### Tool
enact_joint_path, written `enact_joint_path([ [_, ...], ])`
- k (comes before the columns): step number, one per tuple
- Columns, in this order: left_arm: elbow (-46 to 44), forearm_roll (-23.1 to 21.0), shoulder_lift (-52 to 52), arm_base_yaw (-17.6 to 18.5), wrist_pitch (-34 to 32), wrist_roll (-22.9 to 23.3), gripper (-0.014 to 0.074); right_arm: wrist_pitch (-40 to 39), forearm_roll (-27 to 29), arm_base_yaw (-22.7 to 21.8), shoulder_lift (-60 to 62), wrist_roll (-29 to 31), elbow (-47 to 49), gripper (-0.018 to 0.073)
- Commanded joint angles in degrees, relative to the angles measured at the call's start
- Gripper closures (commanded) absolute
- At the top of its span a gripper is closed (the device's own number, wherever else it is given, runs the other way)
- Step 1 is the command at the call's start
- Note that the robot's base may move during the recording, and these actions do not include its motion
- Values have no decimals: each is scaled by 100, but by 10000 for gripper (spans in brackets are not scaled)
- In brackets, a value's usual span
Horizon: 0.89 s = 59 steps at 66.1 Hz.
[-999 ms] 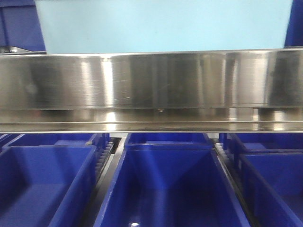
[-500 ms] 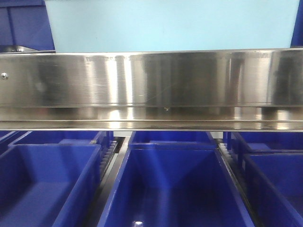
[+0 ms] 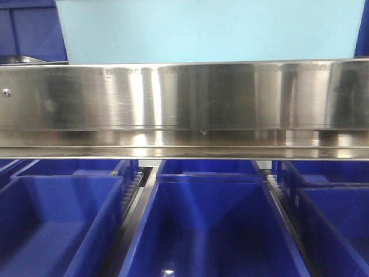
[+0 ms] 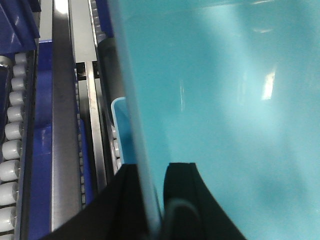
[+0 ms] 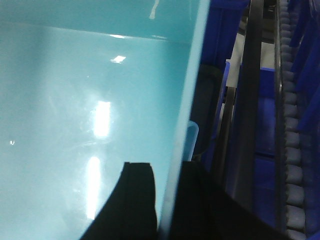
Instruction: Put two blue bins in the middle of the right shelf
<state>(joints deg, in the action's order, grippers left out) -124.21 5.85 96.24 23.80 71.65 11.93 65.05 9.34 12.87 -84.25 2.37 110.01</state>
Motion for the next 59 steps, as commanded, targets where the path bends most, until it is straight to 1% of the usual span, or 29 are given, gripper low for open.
enact_joint_path([
  [1,-59,-21,-102,6,-169,-74,707,-258,-26,-2,85,114,67,713],
  [22,-59,-20,-102,6,-257,-74,707,-403,23,-2,85,114,67,713],
  [29,-59,-7,-39,-124,-182,-74,707,-365,20,-2,73,-329,67,713],
  [36,-46,-7,32,-273,-169,-74,707,-349,20,-2,31,-522,67,713],
  [46,6,-40,115,-469,-169,-74,707,-334,20,-2,-70,-587,67,713],
  [59,56,-83,233,-471,-258,-119,707,-290,20,-2,-305,-587,46,713],
])
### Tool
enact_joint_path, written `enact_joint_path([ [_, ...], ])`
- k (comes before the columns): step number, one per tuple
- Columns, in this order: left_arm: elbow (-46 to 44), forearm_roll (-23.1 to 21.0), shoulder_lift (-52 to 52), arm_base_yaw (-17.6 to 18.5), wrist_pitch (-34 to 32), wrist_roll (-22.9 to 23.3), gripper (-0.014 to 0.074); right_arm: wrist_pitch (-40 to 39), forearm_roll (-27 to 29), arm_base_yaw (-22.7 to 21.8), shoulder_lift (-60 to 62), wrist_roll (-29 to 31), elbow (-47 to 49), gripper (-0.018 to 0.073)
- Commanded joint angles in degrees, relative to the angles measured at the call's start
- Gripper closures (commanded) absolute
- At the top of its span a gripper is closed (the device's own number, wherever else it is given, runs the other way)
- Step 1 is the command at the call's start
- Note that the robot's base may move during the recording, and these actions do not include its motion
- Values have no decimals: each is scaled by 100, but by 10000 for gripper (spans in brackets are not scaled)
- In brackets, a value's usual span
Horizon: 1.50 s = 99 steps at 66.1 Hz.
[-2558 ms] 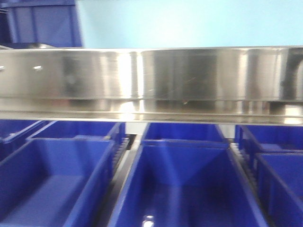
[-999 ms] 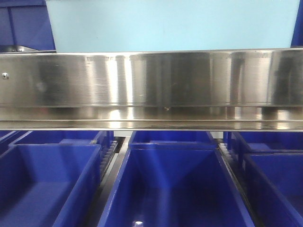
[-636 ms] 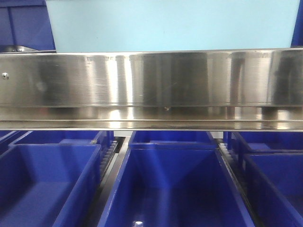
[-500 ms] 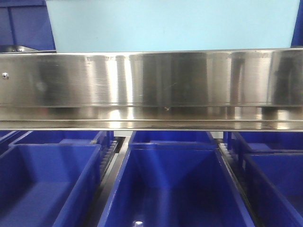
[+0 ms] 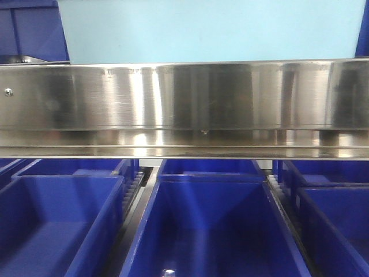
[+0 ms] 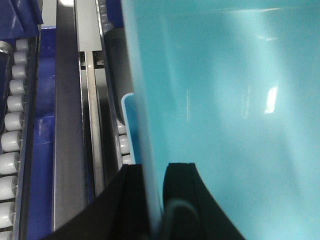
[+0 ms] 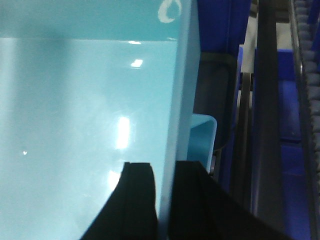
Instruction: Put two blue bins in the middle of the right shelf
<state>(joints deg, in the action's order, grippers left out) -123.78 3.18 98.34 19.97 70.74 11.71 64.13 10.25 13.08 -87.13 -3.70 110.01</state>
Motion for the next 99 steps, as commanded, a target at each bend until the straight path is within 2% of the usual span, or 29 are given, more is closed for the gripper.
enact_joint_path([
  [1,14,170,54,-89,-167,-96,707,-184,-71,-23,-26,20,46,713],
  [10,14,149,197,-89,-167,-96,707,-96,-106,-23,-166,20,-36,713],
  [22,14,-214,425,-89,-127,-96,707,-56,-241,-23,-199,20,-257,713],
  [54,14,-175,480,-77,-78,-96,707,353,-264,-23,-259,20,-257,705],
  [58,14,-175,480,-77,-78,-96,706,411,-264,-23,-259,20,-257,663],
  [62,14,-188,480,-77,-78,-96,706,446,-264,-23,-259,20,-257,578],
  [71,14,-189,480,-77,-78,-96,697,469,-264,-23,-259,20,-257,312],
  [78,14,-189,480,-77,-78,-108,592,469,-264,-23,-259,20,-257,124],
  [81,14,-189,480,-77,-78,-108,498,440,-264,-23,-234,20,-257,78],
  [87,14,-189,480,-77,-78,-108,290,373,-264,-23,-183,20,-257,63],
  [94,14,-189,480,-77,-78,-108,-8,246,-264,-23,-81,20,-257,64],
  [95,14,-189,480,-77,-78,-108,-31,232,-264,-23,-68,20,-257,64],
  [99,-10,-189,470,-77,-78,-108,15,171,-264,-23,9,20,-257,64],
])
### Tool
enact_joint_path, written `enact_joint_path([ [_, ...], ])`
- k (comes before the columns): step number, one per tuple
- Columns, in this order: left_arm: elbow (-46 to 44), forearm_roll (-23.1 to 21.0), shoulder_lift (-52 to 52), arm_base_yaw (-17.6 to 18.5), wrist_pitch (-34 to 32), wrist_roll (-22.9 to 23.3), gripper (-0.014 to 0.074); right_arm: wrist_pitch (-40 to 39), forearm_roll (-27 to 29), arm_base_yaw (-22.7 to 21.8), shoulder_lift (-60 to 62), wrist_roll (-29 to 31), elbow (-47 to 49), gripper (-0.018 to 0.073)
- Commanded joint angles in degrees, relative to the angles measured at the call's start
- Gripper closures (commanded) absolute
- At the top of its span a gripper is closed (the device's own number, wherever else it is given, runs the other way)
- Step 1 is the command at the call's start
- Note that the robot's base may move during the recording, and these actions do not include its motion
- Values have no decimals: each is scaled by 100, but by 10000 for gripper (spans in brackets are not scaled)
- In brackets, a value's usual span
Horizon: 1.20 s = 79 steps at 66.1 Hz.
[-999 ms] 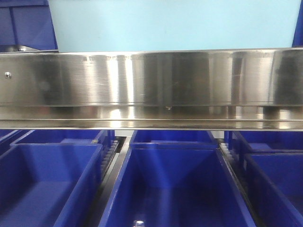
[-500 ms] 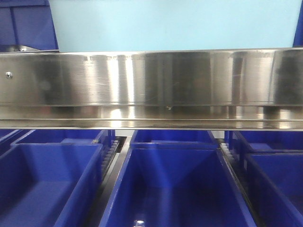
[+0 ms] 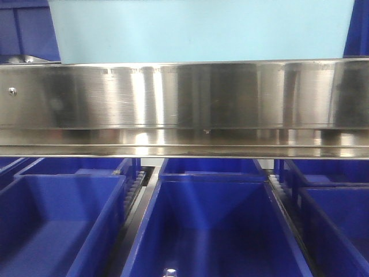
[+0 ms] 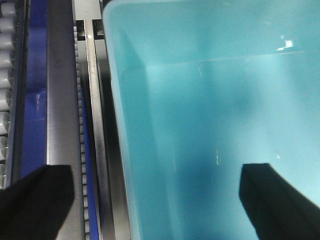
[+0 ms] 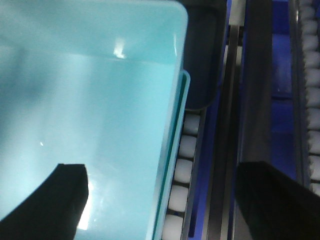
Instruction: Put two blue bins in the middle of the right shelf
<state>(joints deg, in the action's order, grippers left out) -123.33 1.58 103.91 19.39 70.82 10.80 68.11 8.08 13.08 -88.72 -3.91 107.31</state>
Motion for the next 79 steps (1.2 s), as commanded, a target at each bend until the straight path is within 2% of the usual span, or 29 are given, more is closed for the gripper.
enact_joint_path([
  [1,-65,-29,-87,-19,-86,-17,25,-241,-47,-23,189,41,14,64],
  [6,-78,-29,-130,-19,-86,-28,62,-240,-47,-23,271,41,14,64],
  [13,-78,16,-278,-19,-86,-67,55,-103,-47,-23,395,41,14,69],
  [25,-17,16,-584,-19,-86,-77,57,88,-47,-23,596,41,-191,155],
  [31,217,30,-666,-19,-86,-137,57,88,-47,-23,671,41,-562,165],
  [39,650,156,-718,-19,-86,-146,57,-142,-33,-23,764,41,-1157,165],
  [48,1051,156,-718,-19,-86,-146,57,-449,262,-10,778,41,-1601,165],
  [79,1941,118,-729,26,-144,-182,57,-1233,300,27,729,41,-2274,165],
])
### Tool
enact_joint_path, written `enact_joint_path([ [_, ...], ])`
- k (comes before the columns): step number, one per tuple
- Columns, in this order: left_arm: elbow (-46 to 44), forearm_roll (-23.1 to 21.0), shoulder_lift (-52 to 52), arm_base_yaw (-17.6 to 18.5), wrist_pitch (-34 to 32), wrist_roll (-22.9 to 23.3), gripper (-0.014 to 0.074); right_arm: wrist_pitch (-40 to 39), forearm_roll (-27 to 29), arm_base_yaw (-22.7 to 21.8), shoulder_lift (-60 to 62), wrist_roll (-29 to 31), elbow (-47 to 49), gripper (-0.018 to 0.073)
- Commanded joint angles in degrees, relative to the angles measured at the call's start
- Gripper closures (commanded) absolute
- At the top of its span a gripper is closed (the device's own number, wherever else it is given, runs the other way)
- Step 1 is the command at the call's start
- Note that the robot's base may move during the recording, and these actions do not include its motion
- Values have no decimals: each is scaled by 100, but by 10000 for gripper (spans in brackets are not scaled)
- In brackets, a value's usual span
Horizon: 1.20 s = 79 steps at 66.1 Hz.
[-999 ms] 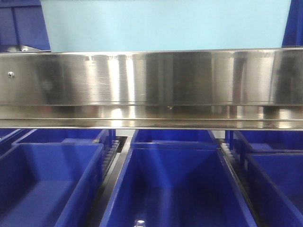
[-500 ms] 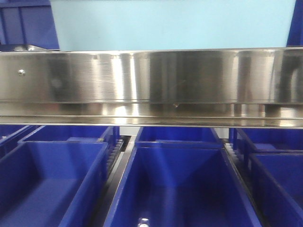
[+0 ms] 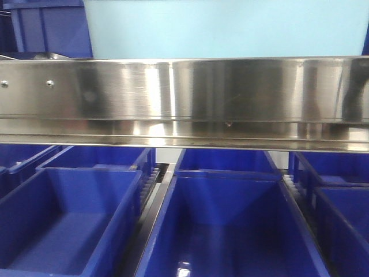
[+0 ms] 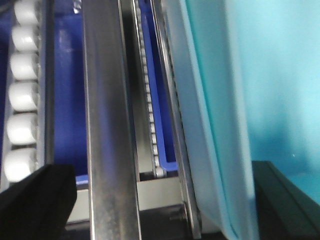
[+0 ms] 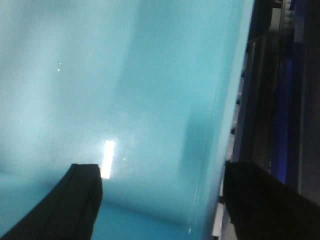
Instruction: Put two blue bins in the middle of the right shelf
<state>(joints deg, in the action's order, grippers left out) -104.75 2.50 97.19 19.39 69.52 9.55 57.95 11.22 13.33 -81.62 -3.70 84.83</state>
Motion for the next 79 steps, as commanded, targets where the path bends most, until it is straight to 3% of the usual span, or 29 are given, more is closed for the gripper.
enact_joint_path([
  [1,93,26,-56,38,-50,-58,57,-217,-14,2,7,20,-25,165],
  [15,98,26,-34,330,-442,-149,57,-227,-233,2,-153,20,-25,165],
  [28,98,-31,-24,320,-736,-149,57,-216,-294,2,-240,20,-25,165],
  [41,98,-437,-24,320,-913,-149,57,-227,-380,2,-238,20,-25,165],
  [79,107,-480,328,320,-840,-161,57,-96,-487,2,-432,20,-25,165],
])
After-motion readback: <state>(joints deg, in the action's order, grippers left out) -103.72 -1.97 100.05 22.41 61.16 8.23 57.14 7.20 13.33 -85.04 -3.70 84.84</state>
